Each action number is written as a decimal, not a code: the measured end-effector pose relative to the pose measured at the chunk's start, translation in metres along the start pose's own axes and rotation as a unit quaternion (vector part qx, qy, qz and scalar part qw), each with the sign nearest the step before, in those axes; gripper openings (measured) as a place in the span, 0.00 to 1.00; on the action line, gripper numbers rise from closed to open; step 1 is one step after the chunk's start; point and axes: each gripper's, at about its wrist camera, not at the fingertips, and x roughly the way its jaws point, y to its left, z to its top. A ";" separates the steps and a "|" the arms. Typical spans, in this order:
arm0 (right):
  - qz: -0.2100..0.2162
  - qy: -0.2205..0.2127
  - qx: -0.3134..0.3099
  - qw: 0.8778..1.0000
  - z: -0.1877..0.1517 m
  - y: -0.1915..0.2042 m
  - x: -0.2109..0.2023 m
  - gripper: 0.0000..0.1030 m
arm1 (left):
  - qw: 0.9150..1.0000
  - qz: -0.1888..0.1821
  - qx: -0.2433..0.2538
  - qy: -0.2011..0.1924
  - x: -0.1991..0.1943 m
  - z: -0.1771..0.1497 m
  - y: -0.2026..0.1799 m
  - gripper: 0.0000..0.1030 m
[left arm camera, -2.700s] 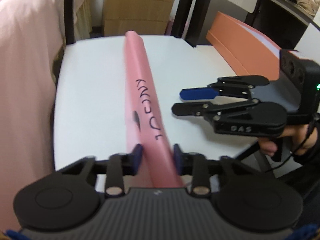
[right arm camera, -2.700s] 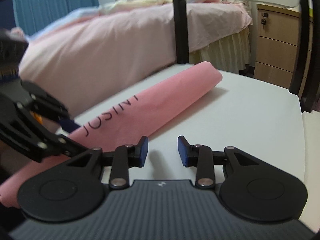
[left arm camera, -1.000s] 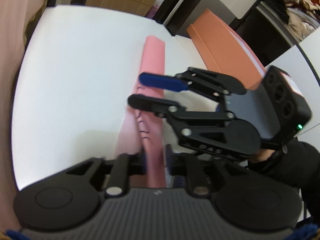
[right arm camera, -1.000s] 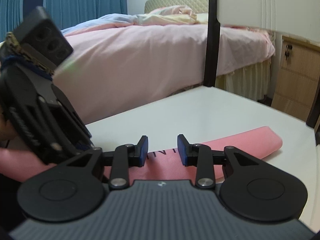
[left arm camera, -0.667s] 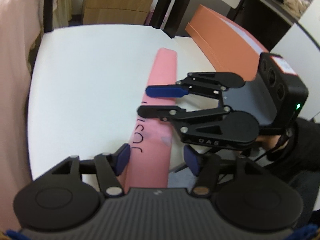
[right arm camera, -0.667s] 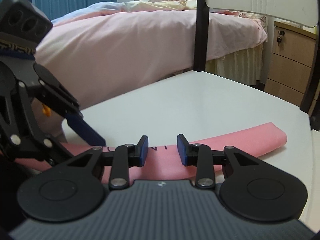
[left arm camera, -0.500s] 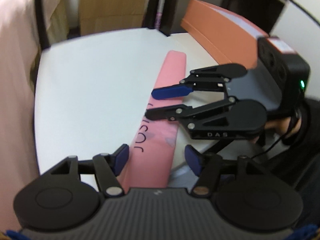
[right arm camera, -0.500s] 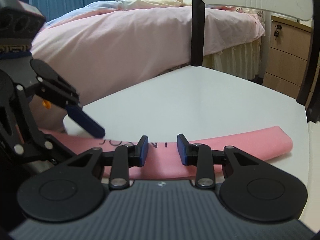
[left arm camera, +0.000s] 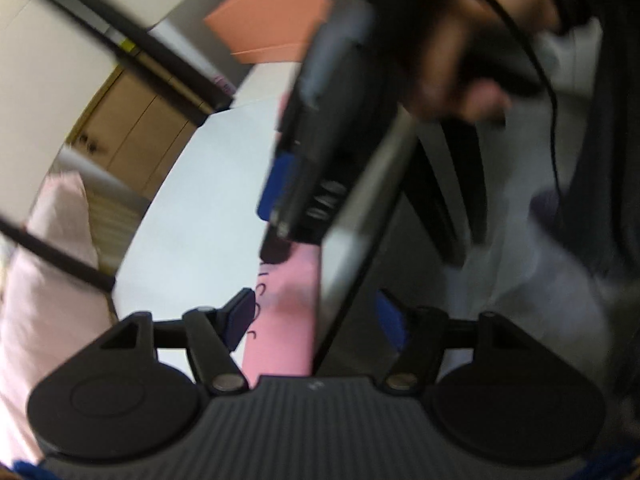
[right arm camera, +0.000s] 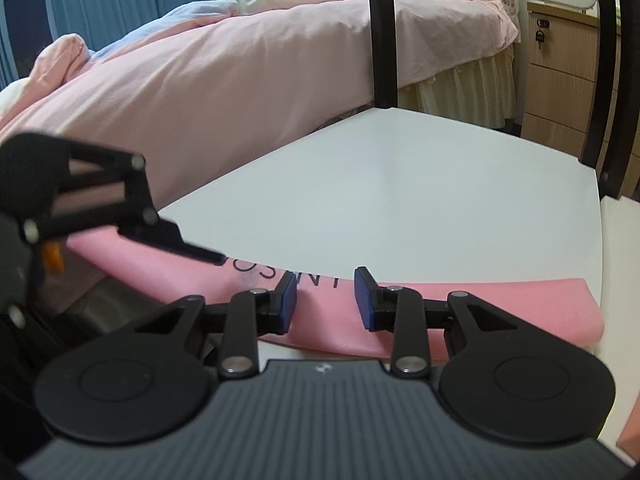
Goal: Fold shopping bag
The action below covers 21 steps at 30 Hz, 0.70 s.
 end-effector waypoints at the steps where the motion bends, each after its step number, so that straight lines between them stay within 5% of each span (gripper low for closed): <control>1: 0.003 0.002 0.001 1.000 -0.001 0.000 -0.002 0.33 | 1.000 0.010 0.020 0.003 0.002 0.000 -0.008 0.66; 10: 0.023 0.018 0.011 1.000 -0.010 0.005 -0.018 0.33 | 0.991 0.076 0.102 0.037 0.028 -0.003 -0.044 0.65; 15: 0.025 0.027 0.027 0.999 -0.008 0.006 -0.019 0.33 | 0.994 0.080 0.069 0.033 0.033 -0.005 -0.036 0.51; 17: 0.026 0.030 0.033 0.999 -0.007 0.007 -0.020 0.34 | 0.995 0.080 0.050 0.029 0.031 -0.005 -0.031 0.34; 21: 0.026 0.020 0.044 0.999 -0.003 0.006 -0.024 0.34 | 0.997 0.069 0.039 0.021 0.025 -0.006 -0.025 0.31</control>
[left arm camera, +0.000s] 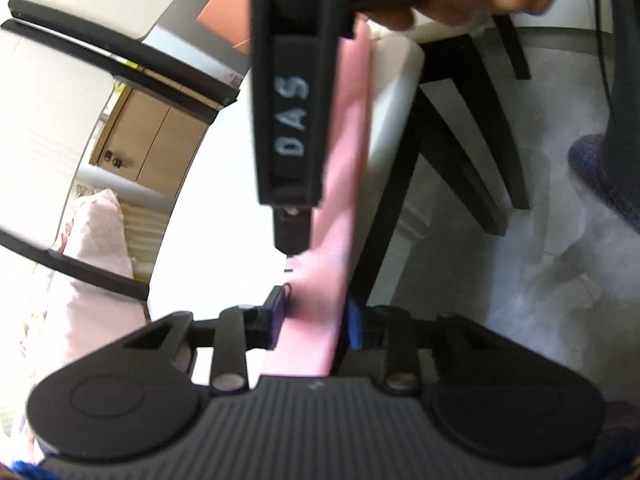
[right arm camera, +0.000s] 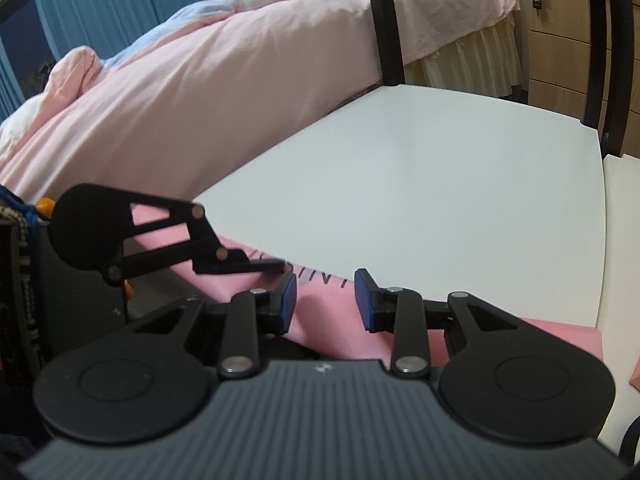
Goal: Fold shopping bag
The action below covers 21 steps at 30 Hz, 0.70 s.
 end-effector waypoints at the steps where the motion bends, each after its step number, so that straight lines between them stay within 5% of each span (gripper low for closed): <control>1: -0.002 -0.007 0.000 1.000 0.002 0.000 -0.003 0.34 | 1.000 -0.001 0.003 -0.001 -0.001 -0.001 0.000 0.30; 4: -0.009 -0.059 0.001 0.998 0.011 0.003 -0.025 0.35 | 0.999 -0.027 -0.023 -0.006 -0.008 -0.002 0.014 0.26; 8: -0.022 -0.138 0.008 0.990 0.023 0.004 -0.063 0.35 | 0.993 -0.066 -0.093 -0.028 -0.018 -0.003 0.044 0.05; 11: -0.024 -0.178 0.008 0.984 0.027 0.005 -0.083 0.36 | 0.982 -0.097 -0.154 -0.046 -0.023 -0.008 0.073 0.04; 13: -0.023 -0.200 0.007 0.980 0.028 0.005 -0.093 0.36 | 0.967 -0.115 -0.214 -0.071 -0.028 -0.014 0.099 0.04; 16: -0.022 -0.232 0.005 0.972 0.030 0.006 -0.108 0.36 | 0.935 -0.142 -0.305 -0.111 -0.035 -0.026 0.138 0.04; 21: -0.019 -0.286 0.003 0.958 0.034 0.007 -0.133 0.37 | 0.838 -0.234 -0.436 -0.229 -0.044 -0.058 0.181 0.04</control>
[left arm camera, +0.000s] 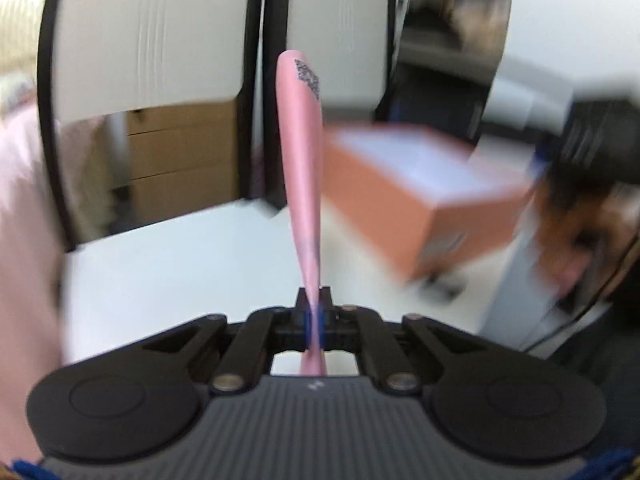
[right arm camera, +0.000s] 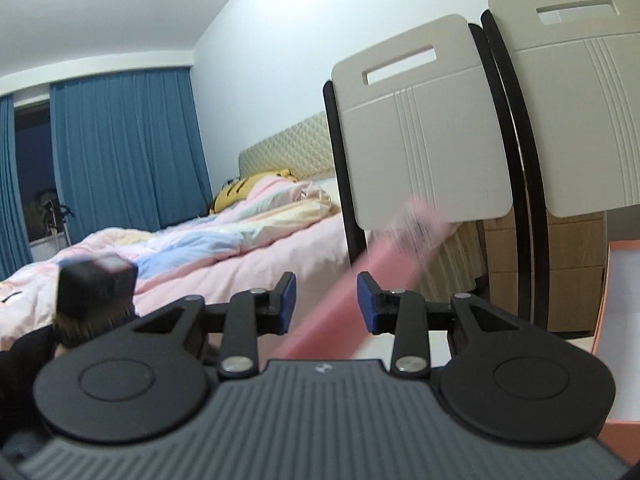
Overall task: Fold shopping bag
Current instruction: 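Lift the rolled bag off the chair with the left tool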
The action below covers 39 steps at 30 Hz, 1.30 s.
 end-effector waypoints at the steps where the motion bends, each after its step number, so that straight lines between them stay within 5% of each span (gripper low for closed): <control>1: 0.001 -0.009 0.002 1.000 0.003 -0.001 -0.003 0.37 | 1.000 -0.022 -0.016 -0.012 -0.003 0.001 0.003 0.04; 4: 0.026 0.006 0.061 0.998 -0.003 -0.018 0.000 0.39 | 0.998 -0.061 -0.015 -0.021 -0.006 -0.002 0.004 0.04; 6: 0.045 0.012 0.102 0.994 -0.007 -0.030 0.005 0.49 | 0.997 -0.075 -0.010 -0.016 -0.005 -0.004 0.003 0.04; 10: 0.050 0.002 0.111 0.992 -0.010 -0.033 0.007 0.52 | 0.997 -0.079 -0.021 -0.012 -0.003 -0.005 0.007 0.04; 14: 0.065 -0.039 0.030 0.997 -0.007 -0.020 -0.001 0.52 | 0.991 -0.101 -0.078 -0.027 -0.009 -0.011 0.018 0.04; 19: 0.150 -0.061 -0.111 0.981 -0.013 -0.004 -0.011 0.51 | 0.976 -0.158 -0.138 -0.055 -0.016 -0.014 0.042 0.04; 25: 0.161 -0.042 -0.251 0.953 -0.031 0.029 -0.020 0.58 | 0.972 -0.196 -0.120 -0.044 -0.010 -0.018 0.037 0.04; 29: 0.146 -0.034 -0.327 0.933 -0.044 0.043 -0.021 0.73 | 0.968 -0.231 -0.091 -0.049 -0.011 -0.020 0.027 0.05; 32: 0.153 -0.042 -0.335 0.929 -0.044 0.045 -0.025 0.83 | 0.963 -0.256 -0.069 -0.052 -0.013 -0.022 0.020 0.05; 39: 0.210 -0.044 -0.302 0.929 -0.040 0.048 -0.032 0.83 | 0.947 -0.314 -0.019 -0.061 -0.016 -0.027 0.004 0.05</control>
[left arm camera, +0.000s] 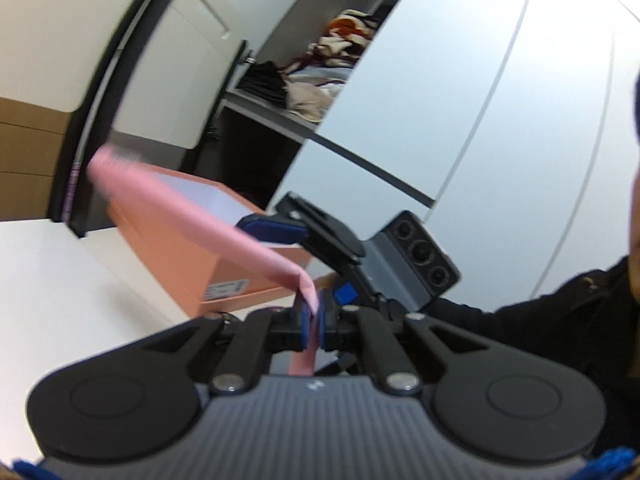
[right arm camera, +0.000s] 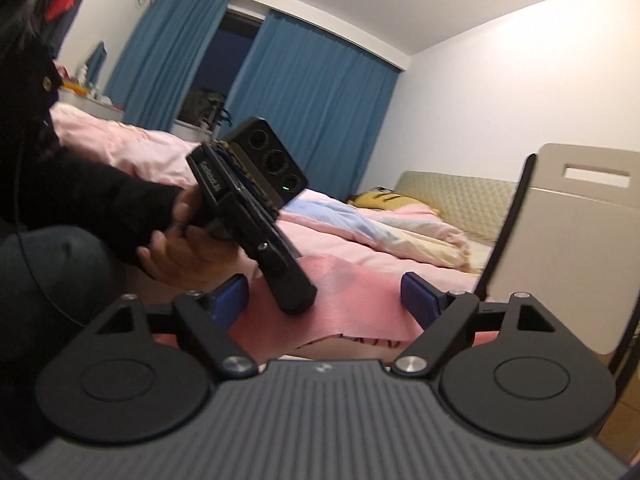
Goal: Fold shopping bag
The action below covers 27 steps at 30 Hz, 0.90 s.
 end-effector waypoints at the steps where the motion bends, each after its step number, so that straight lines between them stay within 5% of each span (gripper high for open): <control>1: 0.010 0.000 0.009 1.000 0.001 -0.001 0.002 0.82 | 1.000 -0.003 0.002 -0.002 -0.001 -0.001 0.000 0.05; 4: 0.046 0.002 0.049 0.998 0.001 -0.007 0.007 0.67 | 1.000 -0.013 0.009 -0.009 -0.002 -0.002 -0.002 0.07; 6: 0.068 0.003 0.082 0.994 0.002 -0.012 0.008 0.44 | 1.000 -0.020 0.014 -0.013 -0.003 -0.004 -0.003 0.07; 10: 0.096 0.009 0.140 0.986 0.000 -0.022 0.009 0.32 | 0.999 -0.033 0.023 -0.022 -0.006 -0.006 -0.005 0.12; 12: 0.096 0.016 0.152 0.984 -0.001 -0.025 0.008 0.31 | 0.999 -0.040 0.027 -0.026 -0.007 -0.007 -0.006 0.28; 14: 0.089 0.026 0.169 0.981 -0.006 -0.031 0.008 0.30 | 0.998 -0.046 0.032 -0.030 -0.008 -0.009 -0.007 0.62; 16: 0.078 0.030 0.182 0.980 -0.010 -0.037 0.007 0.28 | 0.998 -0.048 0.037 -0.036 -0.010 -0.010 -0.008 0.81; 19: 0.059 0.019 0.203 0.977 -0.014 -0.045 0.001 0.25 | 0.997 -0.017 0.046 -0.055 -0.015 -0.011 -0.010 0.93; 24: 0.019 0.010 0.223 0.974 -0.017 -0.056 -0.011 0.25 | 0.992 0.104 0.050 -0.043 -0.005 -0.016 -0.002 0.95; 27: 0.024 0.012 0.233 0.972 -0.018 -0.054 -0.009 0.25 | 0.987 0.141 0.081 -0.015 0.012 -0.020 -0.008 0.94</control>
